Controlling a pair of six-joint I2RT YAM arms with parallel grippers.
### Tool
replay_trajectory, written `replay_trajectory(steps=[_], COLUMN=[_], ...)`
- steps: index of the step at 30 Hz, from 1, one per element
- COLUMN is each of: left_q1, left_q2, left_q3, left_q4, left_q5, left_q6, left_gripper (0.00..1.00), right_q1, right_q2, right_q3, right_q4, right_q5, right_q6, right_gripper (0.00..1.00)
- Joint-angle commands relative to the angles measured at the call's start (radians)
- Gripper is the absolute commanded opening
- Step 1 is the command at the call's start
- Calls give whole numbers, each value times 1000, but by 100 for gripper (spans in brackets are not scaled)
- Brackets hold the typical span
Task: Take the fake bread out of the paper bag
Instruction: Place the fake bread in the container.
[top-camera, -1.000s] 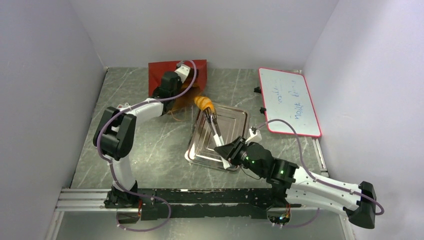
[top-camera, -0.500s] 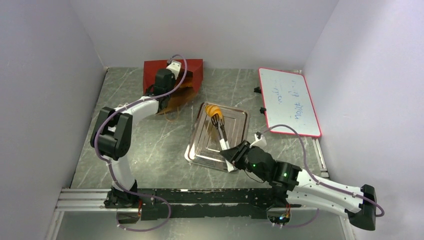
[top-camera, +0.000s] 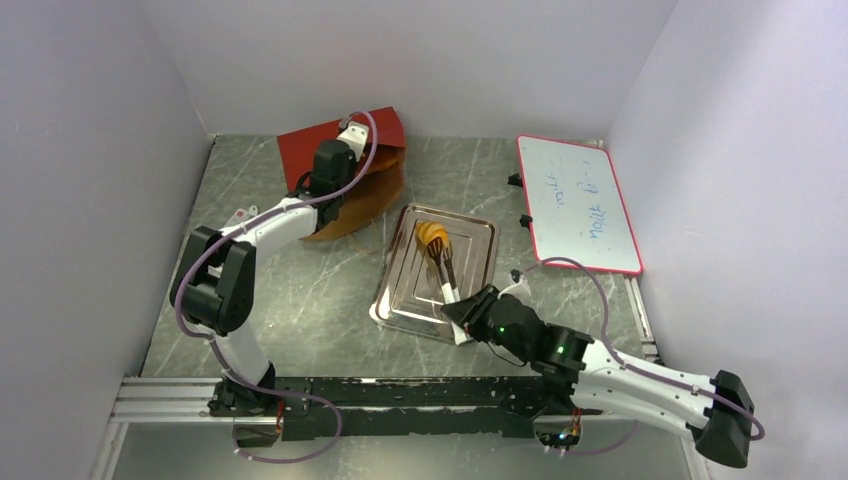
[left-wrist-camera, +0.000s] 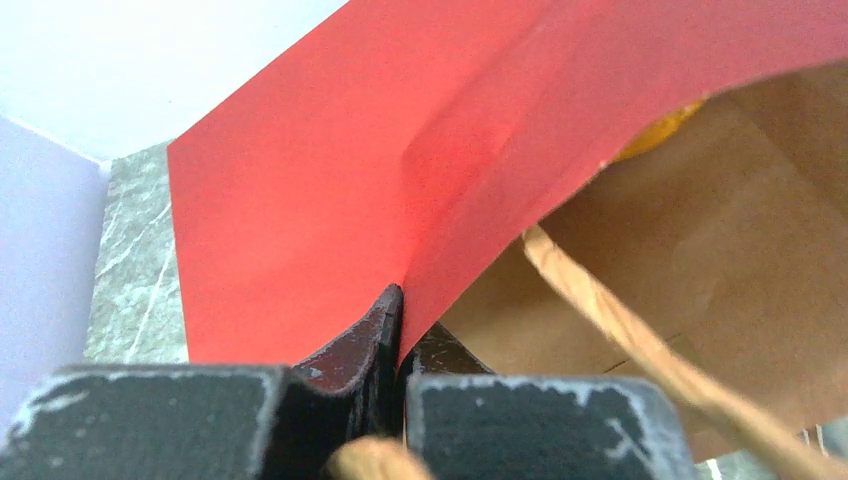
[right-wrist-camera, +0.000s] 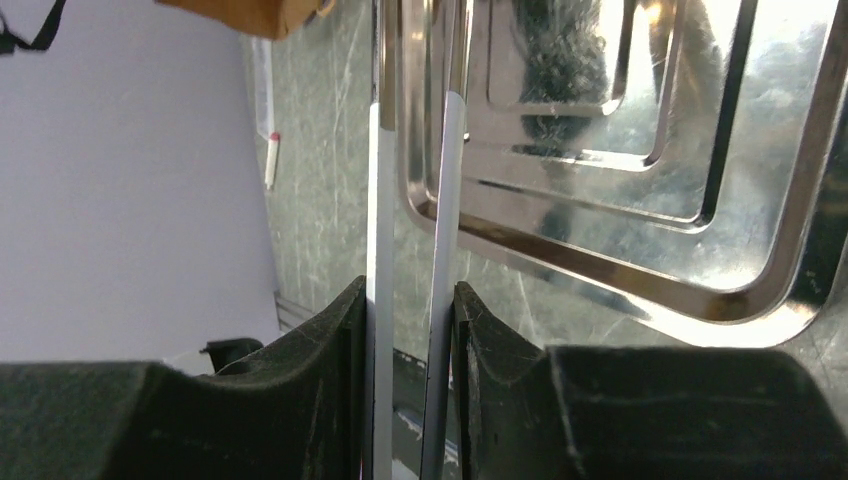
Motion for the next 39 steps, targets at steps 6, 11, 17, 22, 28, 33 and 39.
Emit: replay_trajectory(steps=[6,11,17,22,28,33,39], left_q1=[-64,-71,-74,-76,-78,-79,-79], left_q2=[-83,-102,-103,-103,-102,-98,-97], left_q3=[-31,-43,-44,-40,-27,-18,-4], left_q4=[-9,-7,-9,-13,-22,-27,-32], left_q5=[-52,-55,-54,-54,-53,-51,-55], left_q6=[-37,-40,-43,-44,-44,-44,-36], left_gripper=[7,7,7,7,7,7,7], right_q1=[-158,-175,-176,-176,-177,-177,-176], right_q2=[63,11,-31,-68,-108,-116,-125], right_q3=[-61,-64,-94,-104,-103,-107,-95], right_q4=[171,107,64,17,-39,-57,-91], right_q5=[-130,-111,-116,-107,-92,-97,-92], right_q6=[24,57,94,114,129,135,136], right_gripper=[0,1,14,26,34,39,41])
